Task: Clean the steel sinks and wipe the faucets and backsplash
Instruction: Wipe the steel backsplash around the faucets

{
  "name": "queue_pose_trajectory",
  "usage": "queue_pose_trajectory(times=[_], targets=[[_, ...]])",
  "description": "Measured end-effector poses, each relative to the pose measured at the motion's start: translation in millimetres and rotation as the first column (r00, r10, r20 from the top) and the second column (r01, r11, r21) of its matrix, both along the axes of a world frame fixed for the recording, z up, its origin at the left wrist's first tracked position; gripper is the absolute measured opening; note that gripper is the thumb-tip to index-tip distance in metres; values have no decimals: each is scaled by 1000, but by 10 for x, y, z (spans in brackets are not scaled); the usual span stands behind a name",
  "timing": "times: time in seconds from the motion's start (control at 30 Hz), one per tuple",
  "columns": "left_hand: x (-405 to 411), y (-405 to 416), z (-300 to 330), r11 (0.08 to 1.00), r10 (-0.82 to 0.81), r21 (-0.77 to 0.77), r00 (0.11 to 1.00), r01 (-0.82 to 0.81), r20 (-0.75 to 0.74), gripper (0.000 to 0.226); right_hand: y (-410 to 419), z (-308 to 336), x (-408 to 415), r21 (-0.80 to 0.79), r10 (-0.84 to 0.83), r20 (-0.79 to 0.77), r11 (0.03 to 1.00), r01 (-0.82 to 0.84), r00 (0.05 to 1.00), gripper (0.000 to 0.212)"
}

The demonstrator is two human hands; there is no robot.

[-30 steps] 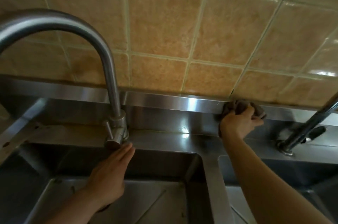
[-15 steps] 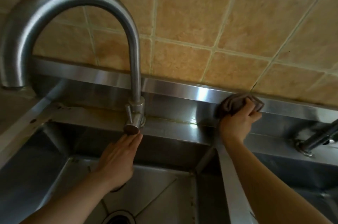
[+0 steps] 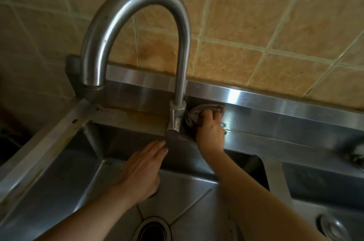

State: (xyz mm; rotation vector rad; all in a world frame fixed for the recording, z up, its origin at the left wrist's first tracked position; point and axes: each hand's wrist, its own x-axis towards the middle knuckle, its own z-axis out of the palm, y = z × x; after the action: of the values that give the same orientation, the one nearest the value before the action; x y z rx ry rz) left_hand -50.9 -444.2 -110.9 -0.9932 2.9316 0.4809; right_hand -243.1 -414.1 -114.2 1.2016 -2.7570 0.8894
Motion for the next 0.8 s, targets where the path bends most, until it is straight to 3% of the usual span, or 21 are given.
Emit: queue_pose_trajectory(times=[0.1,0.17,0.27,0.33,0.47,0.63,0.8], targets=[[41,28,37,1000,0,10,1000,0,-4,67,424,-42,-464,43,-155,27,987,154,987,23],[57,38,63,1000,-4,15,1000,4,4,65,750,0,-784,157,-304,69,944,291,950,24],[72,54,77,1000,4,29,1000,-5,15,63,998,68,-953,428,-326,-12,853,300,945,39],[84,72,74,999,13,40,1000,-14,27,62,962,53,-827,461,-312,-26,839,288,950,40],[110,81,52,998,16,52,999,-19,45,62,737,-12,-449,438,-219,-92,867,237,971,42],[210,19,20,998,35,46,998,-38,56,65,272,-89,107,412,106,-111,910,-52,988,53],[301,-3,51,999,39,32,996,-41,82,66,88,-100,118,372,251,-40,902,-219,967,54]])
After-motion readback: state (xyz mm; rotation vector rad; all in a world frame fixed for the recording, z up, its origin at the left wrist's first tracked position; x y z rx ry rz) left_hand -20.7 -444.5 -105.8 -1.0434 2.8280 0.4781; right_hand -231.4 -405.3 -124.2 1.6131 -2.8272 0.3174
